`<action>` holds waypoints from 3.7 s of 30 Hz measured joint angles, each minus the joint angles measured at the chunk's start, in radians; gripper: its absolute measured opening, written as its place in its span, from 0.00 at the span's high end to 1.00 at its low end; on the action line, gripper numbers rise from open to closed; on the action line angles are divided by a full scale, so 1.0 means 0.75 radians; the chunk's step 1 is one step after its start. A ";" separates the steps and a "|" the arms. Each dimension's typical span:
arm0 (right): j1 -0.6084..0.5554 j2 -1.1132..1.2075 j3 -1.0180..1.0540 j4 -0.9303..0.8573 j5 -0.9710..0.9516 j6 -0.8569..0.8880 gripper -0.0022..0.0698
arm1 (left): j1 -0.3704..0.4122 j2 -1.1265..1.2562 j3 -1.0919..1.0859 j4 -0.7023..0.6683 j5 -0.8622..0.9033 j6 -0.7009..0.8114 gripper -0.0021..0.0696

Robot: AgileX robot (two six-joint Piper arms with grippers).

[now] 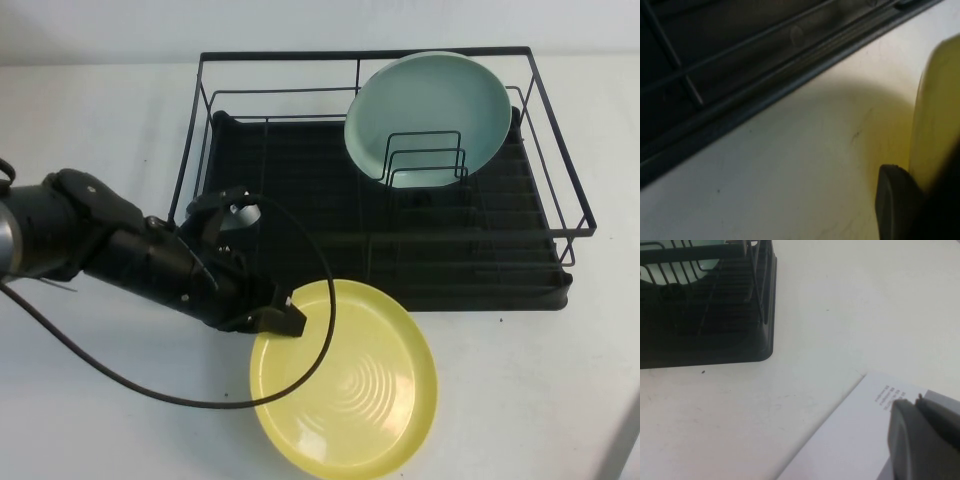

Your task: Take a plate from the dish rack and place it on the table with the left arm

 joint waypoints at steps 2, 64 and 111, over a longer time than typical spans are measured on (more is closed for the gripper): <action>0.000 0.000 0.000 0.000 0.000 0.000 1.00 | 0.000 0.018 0.001 -0.042 -0.019 0.040 0.88; 0.000 0.000 0.000 0.000 0.000 0.000 1.00 | 0.010 -1.224 0.538 0.979 -0.203 -0.725 0.97; 0.000 0.000 0.000 0.000 0.000 0.000 1.00 | 0.334 -2.378 1.433 1.296 -0.650 -1.185 0.97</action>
